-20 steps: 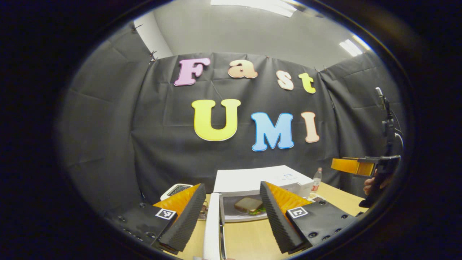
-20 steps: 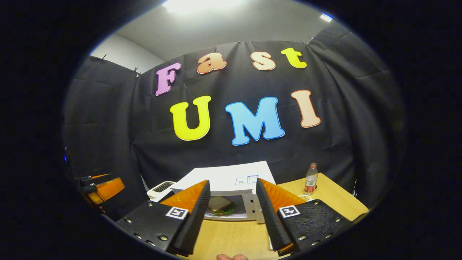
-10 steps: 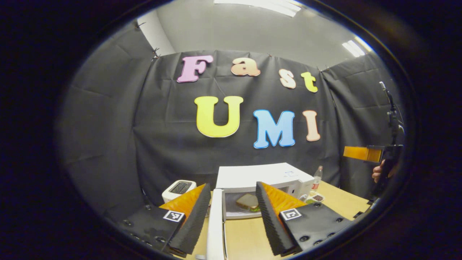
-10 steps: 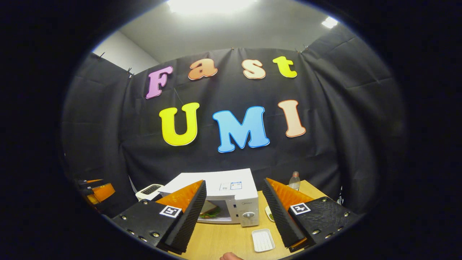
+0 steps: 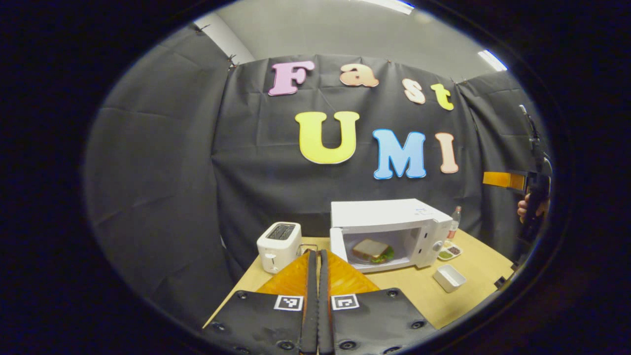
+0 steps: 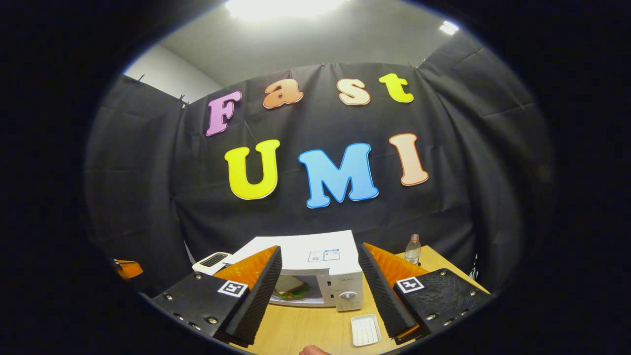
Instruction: Open the microwave oven with the left hand, put the food in, and close the microwave oven.
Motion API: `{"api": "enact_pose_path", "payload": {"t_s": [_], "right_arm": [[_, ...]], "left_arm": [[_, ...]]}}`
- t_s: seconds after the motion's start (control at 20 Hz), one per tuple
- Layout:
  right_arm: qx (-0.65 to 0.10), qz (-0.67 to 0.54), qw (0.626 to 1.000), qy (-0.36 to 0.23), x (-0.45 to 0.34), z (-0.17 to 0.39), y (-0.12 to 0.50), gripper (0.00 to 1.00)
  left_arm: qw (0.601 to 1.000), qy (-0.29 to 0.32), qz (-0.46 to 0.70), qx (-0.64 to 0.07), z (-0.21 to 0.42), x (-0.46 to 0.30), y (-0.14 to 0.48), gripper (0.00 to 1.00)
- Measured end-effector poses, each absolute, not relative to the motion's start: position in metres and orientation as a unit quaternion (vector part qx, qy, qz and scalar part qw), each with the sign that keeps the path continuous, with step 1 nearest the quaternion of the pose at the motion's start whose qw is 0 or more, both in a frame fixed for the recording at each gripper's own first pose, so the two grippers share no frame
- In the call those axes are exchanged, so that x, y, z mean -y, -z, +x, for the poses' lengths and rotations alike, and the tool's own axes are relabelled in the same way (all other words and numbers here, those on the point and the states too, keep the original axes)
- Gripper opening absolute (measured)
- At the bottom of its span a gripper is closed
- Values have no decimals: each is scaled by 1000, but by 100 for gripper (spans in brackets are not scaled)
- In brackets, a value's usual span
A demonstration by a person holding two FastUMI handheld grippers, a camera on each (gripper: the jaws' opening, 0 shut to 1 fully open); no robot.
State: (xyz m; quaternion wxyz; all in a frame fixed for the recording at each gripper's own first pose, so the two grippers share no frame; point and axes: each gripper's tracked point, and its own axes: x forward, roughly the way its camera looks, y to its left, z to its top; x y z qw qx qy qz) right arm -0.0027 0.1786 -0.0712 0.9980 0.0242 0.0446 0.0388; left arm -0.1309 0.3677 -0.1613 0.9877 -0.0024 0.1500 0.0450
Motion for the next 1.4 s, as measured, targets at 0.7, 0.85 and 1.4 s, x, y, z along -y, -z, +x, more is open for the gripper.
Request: {"api": "enact_pose_path", "payload": {"t_s": [0.7, 0.85, 1.4], "right_arm": [[-33, 18, 997, -64, -185, 5, 66, 94], [-38, 15, 997, -71, -185, 9, 67, 94], [-18, 4, 996, -86, -163, 21, 44, 94]], "left_arm": [[966, -24, -10, -258, -173, -357, 248, 7], [964, -30, -16, -264, -179, -354, 255, 7], [963, -3, -26, -269, -184, -292, 260, 7]]}}
